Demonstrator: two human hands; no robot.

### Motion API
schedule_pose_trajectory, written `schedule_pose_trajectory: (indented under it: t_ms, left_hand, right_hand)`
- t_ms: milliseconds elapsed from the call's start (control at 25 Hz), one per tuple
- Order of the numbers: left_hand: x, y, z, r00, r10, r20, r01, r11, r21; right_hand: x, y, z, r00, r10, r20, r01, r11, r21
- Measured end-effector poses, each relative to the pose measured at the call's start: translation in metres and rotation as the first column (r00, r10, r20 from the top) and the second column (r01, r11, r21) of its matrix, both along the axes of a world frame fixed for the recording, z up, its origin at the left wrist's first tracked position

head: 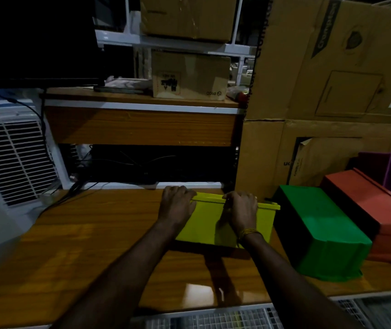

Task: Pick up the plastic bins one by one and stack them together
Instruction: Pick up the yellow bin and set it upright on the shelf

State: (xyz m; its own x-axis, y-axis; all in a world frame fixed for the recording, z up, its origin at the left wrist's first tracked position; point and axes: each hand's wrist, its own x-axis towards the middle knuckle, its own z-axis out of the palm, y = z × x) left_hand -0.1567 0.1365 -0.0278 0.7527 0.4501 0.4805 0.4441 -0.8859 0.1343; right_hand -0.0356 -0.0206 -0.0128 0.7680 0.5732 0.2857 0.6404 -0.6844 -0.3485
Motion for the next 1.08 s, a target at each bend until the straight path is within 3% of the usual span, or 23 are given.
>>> schedule_pose_trajectory:
  t_ms: [120, 200, 320, 520, 760, 840, 920, 1000, 1080]
  left_hand:
    - [-0.012, 0.0, -0.003, 0.998, -0.039, 0.056, 0.042, 0.998, -0.053]
    - [-0.018, -0.005, -0.005, 0.993, -0.047, 0.109, 0.056, 0.995, -0.078]
    - [-0.026, -0.011, -0.009, 0.977, -0.022, 0.212, 0.048, 0.992, -0.119]
    - [-0.042, -0.024, -0.015, 0.952, 0.009, 0.307, 0.088, 0.95, -0.299]
    - [-0.055, -0.013, -0.033, 0.889, -0.207, 0.408, 0.373, 0.844, -0.385]
    - [-0.059, -0.003, -0.044, 0.889, -0.253, 0.382, 0.424, 0.769, -0.478]
    - [-0.062, 0.005, -0.057, 0.929, -0.219, 0.299, 0.359, 0.734, -0.576]
    - [-0.062, 0.015, -0.07, 0.989, -0.132, 0.073, 0.15, 0.804, -0.576]
    - [-0.063, 0.021, -0.071, 0.988, 0.004, -0.157, -0.095, 0.812, -0.576]
  right_hand:
    - [-0.024, 0.007, -0.005, 0.989, -0.135, 0.053, 0.132, 0.99, 0.051]
    - [-0.043, 0.016, -0.008, 0.981, -0.192, -0.02, 0.193, 0.973, 0.124]
    - [-0.067, 0.03, -0.012, 0.965, -0.155, -0.211, 0.196, 0.962, 0.192]
    - [-0.081, 0.046, 0.0, 0.949, -0.151, -0.278, 0.218, 0.95, 0.226]
    - [-0.081, 0.046, 0.002, 0.905, -0.212, -0.369, 0.309, 0.923, 0.229]
    - [-0.076, 0.043, -0.001, 0.871, -0.229, -0.435, 0.358, 0.902, 0.242]
    - [-0.069, 0.036, -0.005, 0.848, -0.235, -0.475, 0.383, 0.892, 0.241]
    - [-0.059, 0.031, -0.011, 0.857, -0.227, -0.463, 0.361, 0.905, 0.225]
    - [-0.052, 0.029, -0.014, 0.869, -0.215, -0.447, 0.334, 0.92, 0.207]
